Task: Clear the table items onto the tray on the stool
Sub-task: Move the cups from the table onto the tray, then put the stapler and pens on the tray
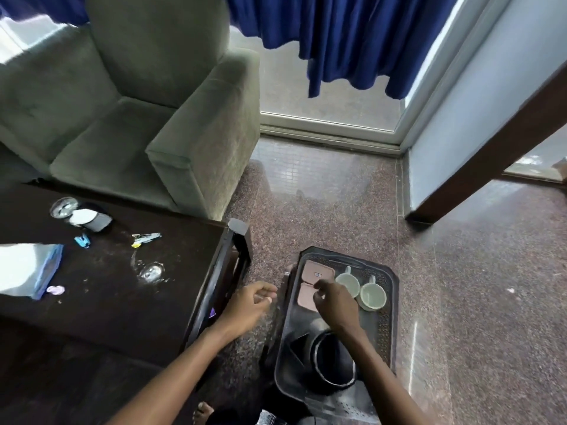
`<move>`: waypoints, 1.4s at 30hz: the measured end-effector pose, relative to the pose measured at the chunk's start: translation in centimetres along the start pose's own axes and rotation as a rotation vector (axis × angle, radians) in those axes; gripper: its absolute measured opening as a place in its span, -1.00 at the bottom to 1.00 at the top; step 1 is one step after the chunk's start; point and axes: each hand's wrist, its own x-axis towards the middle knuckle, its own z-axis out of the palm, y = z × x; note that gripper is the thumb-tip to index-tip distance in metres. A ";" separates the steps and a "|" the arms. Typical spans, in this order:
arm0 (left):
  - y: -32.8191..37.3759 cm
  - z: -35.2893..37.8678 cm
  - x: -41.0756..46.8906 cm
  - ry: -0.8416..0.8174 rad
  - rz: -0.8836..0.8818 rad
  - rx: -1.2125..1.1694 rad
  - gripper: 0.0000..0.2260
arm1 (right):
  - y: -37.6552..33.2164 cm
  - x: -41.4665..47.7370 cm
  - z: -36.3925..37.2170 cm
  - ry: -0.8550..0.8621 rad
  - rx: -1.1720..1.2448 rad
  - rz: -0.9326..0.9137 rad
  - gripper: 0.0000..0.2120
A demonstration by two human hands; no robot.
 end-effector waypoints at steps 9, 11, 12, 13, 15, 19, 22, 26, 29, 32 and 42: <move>-10.8 -10.5 -8.1 0.250 -0.067 -0.259 -0.78 | -18.0 -6.6 8.2 -0.249 0.190 -0.282 -0.82; -14.0 -13.5 -10.8 0.308 -0.092 -0.337 -0.80 | -22.0 -8.7 11.5 -0.317 0.193 -0.328 -0.83; -15.5 -15.0 -12.2 0.333 -0.107 -0.377 -0.80 | -23.9 -9.7 13.1 -0.357 0.208 -0.331 -0.84; -17.2 -16.5 -13.5 0.353 -0.121 -0.407 -0.81 | -25.9 -10.6 14.7 -0.398 0.238 -0.325 -0.85; -20.6 -19.4 -16.1 0.399 -0.149 -0.457 -0.83 | -29.3 -12.2 17.6 -0.459 0.260 -0.304 -0.84; -26.1 -24.3 -20.6 0.494 -0.204 -0.516 -0.80 | -34.7 -14.3 22.5 -0.545 0.179 -0.342 -0.71; -28.6 -27.5 -22.3 0.543 -0.207 -0.554 -0.81 | -37.9 -14.7 24.8 -0.616 0.148 -0.336 -0.83; -30.5 -31.4 -22.1 0.544 -0.203 -0.570 -0.84 | -41.4 -13.3 26.8 -0.665 0.133 -0.330 -0.86; -31.4 -34.5 -20.3 0.502 -0.204 -0.544 -0.83 | -43.6 -11.0 28.4 -0.646 0.128 -0.295 -0.78; -31.7 -38.3 -17.4 0.476 -0.188 -0.520 -0.86 | -45.6 -7.3 30.3 -0.603 0.151 -0.241 -0.76; -33.3 -50.2 -3.6 0.266 -0.208 -0.404 -0.81 | -49.5 11.0 36.2 -0.329 0.017 0.053 -0.84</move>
